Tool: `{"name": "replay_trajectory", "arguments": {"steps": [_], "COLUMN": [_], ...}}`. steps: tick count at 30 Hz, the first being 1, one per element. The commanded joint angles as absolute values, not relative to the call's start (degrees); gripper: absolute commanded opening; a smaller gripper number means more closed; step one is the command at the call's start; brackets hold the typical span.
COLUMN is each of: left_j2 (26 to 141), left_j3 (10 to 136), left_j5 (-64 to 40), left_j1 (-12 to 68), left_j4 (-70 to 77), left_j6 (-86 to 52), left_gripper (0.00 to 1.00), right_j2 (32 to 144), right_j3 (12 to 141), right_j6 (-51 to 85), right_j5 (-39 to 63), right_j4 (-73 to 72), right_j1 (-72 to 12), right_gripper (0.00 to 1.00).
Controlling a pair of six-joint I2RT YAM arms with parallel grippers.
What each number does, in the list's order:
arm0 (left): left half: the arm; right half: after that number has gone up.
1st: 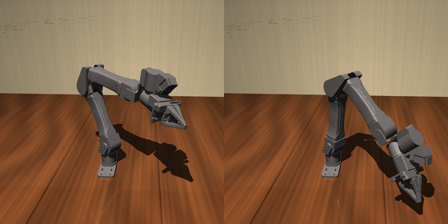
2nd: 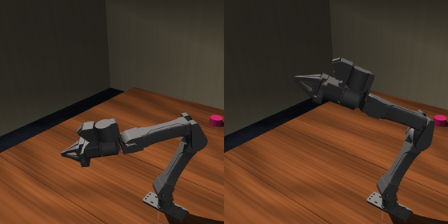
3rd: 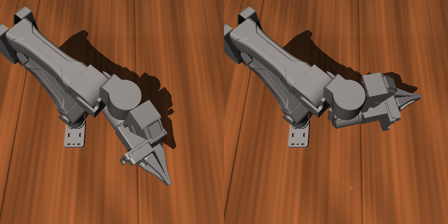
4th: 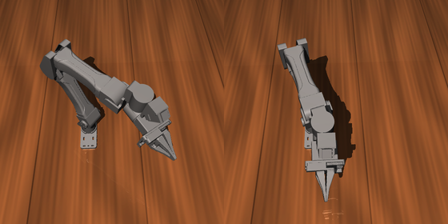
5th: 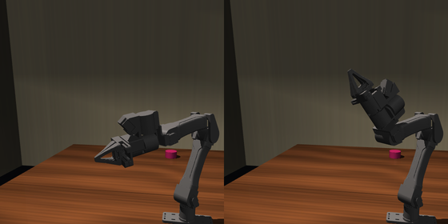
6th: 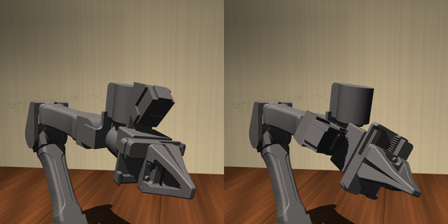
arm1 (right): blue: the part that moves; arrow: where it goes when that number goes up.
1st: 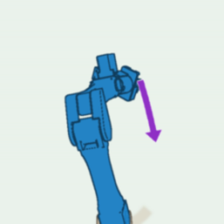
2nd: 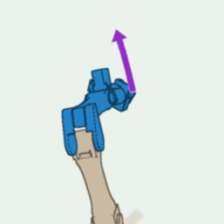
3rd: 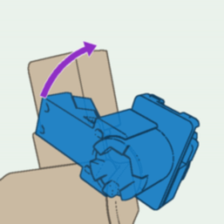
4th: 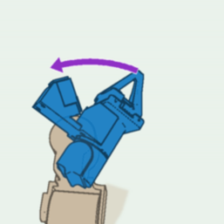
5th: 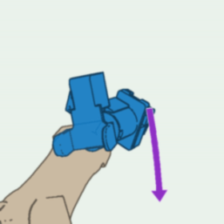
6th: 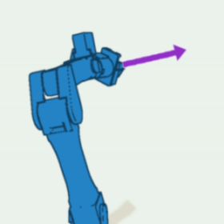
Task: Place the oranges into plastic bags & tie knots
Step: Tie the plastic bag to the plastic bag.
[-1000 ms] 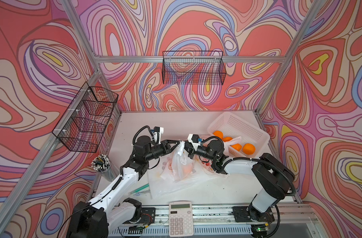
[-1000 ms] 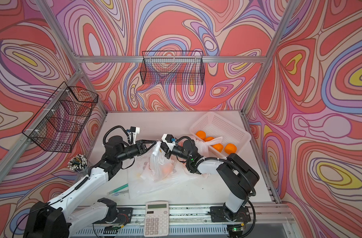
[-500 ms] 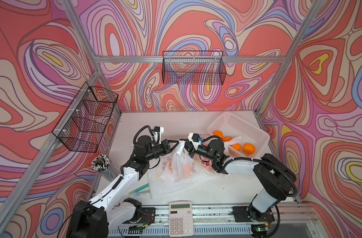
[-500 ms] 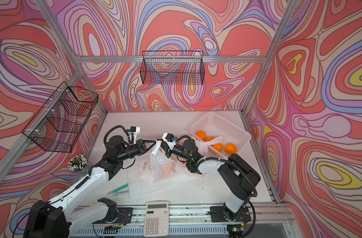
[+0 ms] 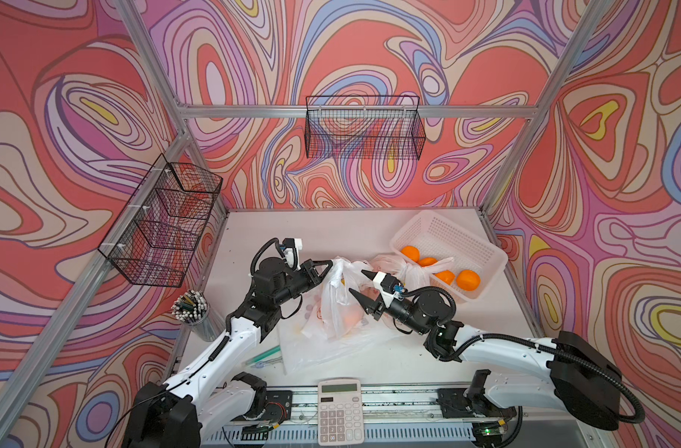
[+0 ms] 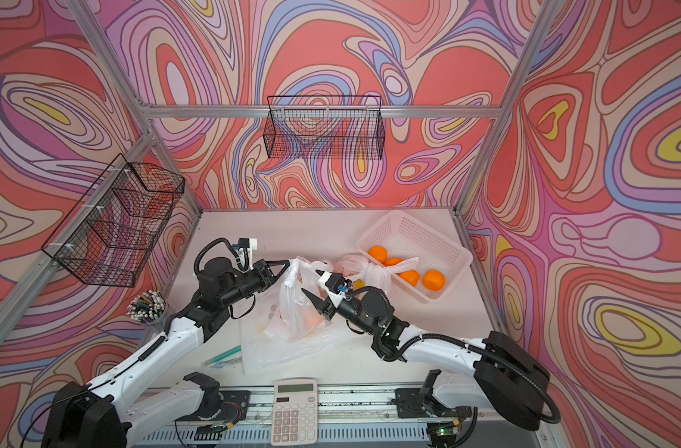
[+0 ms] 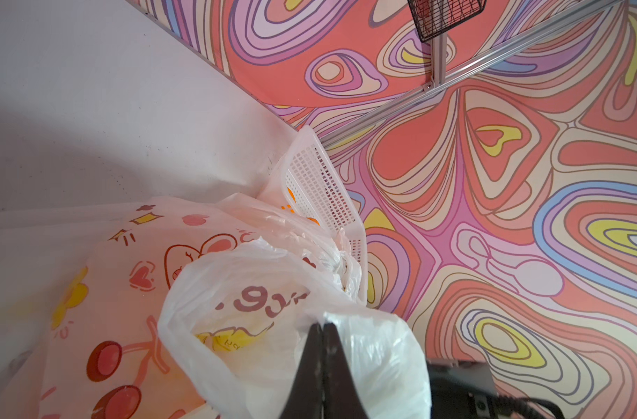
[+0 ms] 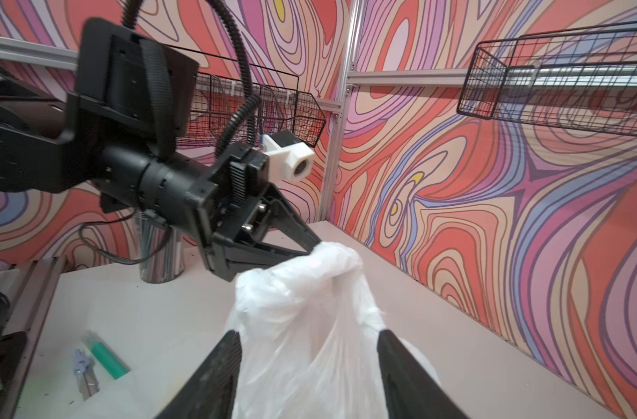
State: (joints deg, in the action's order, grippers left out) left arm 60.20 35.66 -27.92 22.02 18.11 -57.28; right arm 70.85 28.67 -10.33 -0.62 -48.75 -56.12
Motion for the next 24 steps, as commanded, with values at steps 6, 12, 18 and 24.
{"name": "replay_trajectory", "arguments": {"steps": [6,12,18,24], "left_j2": [59.92,59.46,59.15,58.84], "left_j3": [36.15,36.02,36.12,36.37], "left_j5": [-25.22,-25.13,-24.60,-24.43], "left_j1": [23.63,23.83,23.92,23.96], "left_j4": [18.72,18.47,17.93,17.15], "left_j6": [-57.41,-57.24,-56.56,-55.82], "left_gripper": [0.00,0.00,0.00,0.00], "right_j2": [77.89,84.49,88.68,91.30], "right_j3": [28.78,31.90,34.21,35.57], "right_j6": [-16.05,-17.87,-18.61,-19.22], "right_j5": [-17.00,-18.74,-20.72,-22.42], "right_j4": [-60.01,-64.78,-67.09,-68.41], "right_j1": [-64.07,-64.15,-64.14,-64.14], "right_gripper": [0.66,0.66,0.59,0.46]}}
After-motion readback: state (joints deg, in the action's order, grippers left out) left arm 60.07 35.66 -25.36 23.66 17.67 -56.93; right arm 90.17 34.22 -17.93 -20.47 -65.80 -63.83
